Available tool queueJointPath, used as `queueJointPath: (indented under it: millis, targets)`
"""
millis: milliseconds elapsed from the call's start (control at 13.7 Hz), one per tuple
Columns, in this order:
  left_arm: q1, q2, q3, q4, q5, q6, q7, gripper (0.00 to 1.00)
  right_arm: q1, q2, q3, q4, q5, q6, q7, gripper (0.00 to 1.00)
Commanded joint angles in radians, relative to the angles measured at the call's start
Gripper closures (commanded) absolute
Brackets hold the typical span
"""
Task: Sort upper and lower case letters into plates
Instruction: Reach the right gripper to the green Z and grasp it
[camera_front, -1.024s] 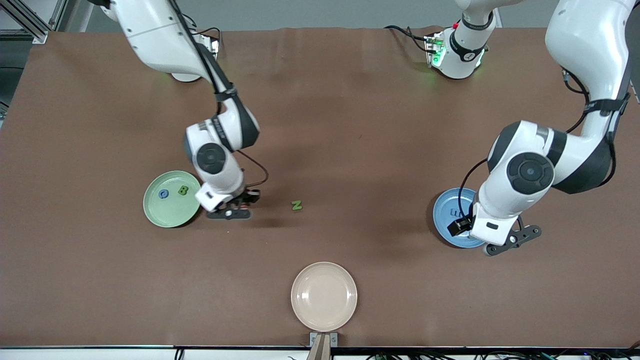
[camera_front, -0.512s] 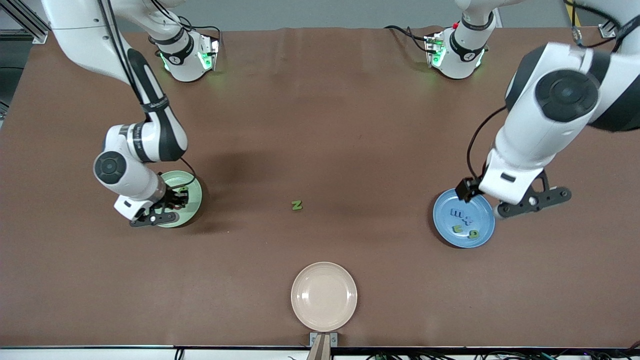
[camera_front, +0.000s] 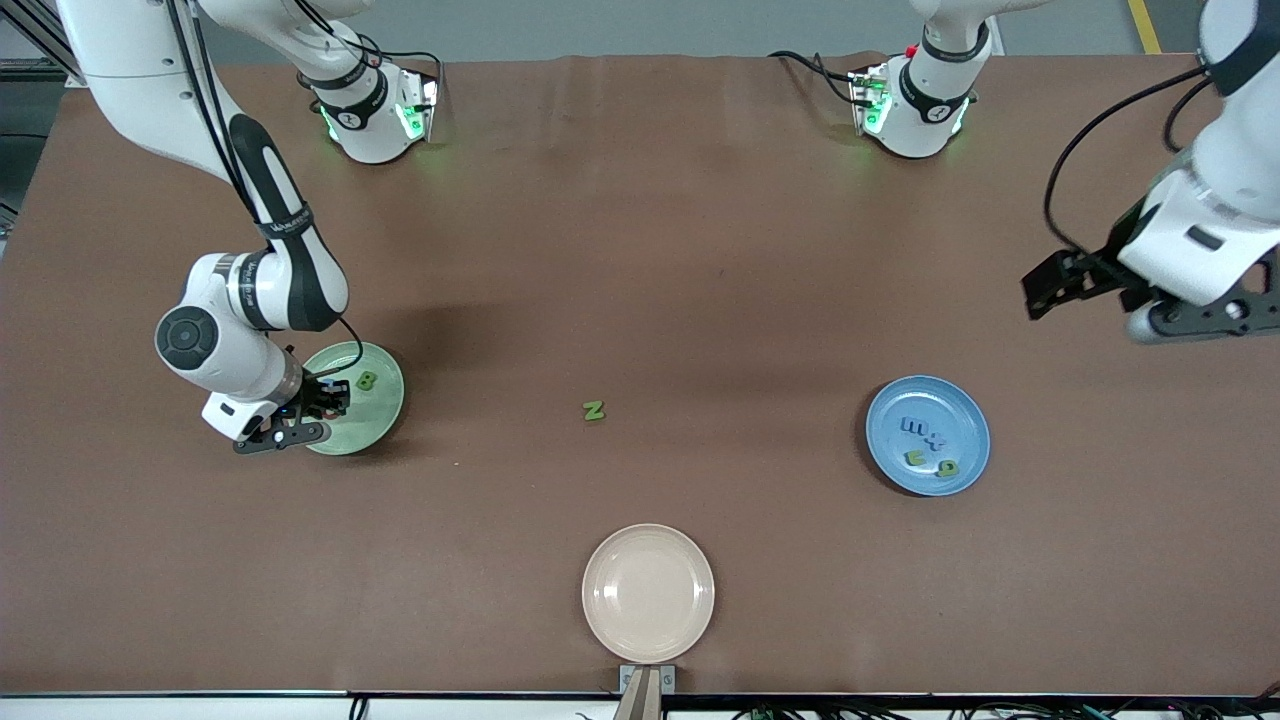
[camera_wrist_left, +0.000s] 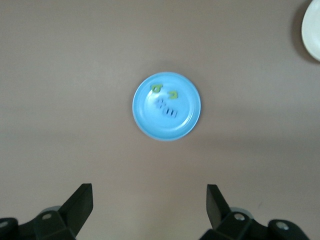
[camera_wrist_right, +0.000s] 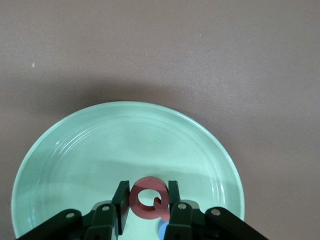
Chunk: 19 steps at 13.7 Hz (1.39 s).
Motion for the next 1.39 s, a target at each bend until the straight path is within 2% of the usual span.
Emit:
queueJointPath:
  millis: [0, 73, 146, 366, 585, 805, 1171, 1317]
  targets:
    - [-0.066, -0.064, 0.132, -0.041, -0.037, -0.045, 0.113, 0.00, -0.012, 0.021, 0.019, -0.010, 0.032, 0.030, -0.020, 0.87]
    - [-0.072, -0.082, 0.143, -0.061, -0.036, -0.054, 0.104, 0.00, -0.012, 0.021, 0.019, -0.006, 0.032, 0.024, -0.021, 0.59]
    - [-0.074, -0.104, 0.146, -0.082, -0.037, -0.052, 0.101, 0.00, -0.012, 0.021, 0.019, -0.001, 0.032, 0.021, -0.020, 0.01]
    - [-0.080, -0.133, 0.152, -0.086, -0.037, -0.040, 0.098, 0.00, 0.007, -0.003, 0.022, 0.020, 0.038, -0.024, 0.018, 0.00]
    - [-0.075, -0.128, 0.143, -0.084, -0.037, 0.006, 0.101, 0.00, 0.114, -0.008, 0.032, 0.103, 0.058, -0.130, 0.303, 0.00]
    - [-0.072, -0.115, 0.143, -0.089, -0.043, 0.018, 0.101, 0.00, 0.256, 0.010, 0.032, 0.190, 0.059, -0.134, 0.599, 0.00]
    - [-0.077, -0.114, 0.141, -0.087, -0.066, 0.014, 0.116, 0.00, 0.424, 0.199, 0.032, 0.408, 0.059, -0.131, 0.972, 0.00]
    - [-0.075, -0.114, 0.141, -0.089, -0.080, 0.014, 0.115, 0.00, 0.456, 0.248, 0.032, 0.448, 0.061, -0.123, 1.043, 0.00]
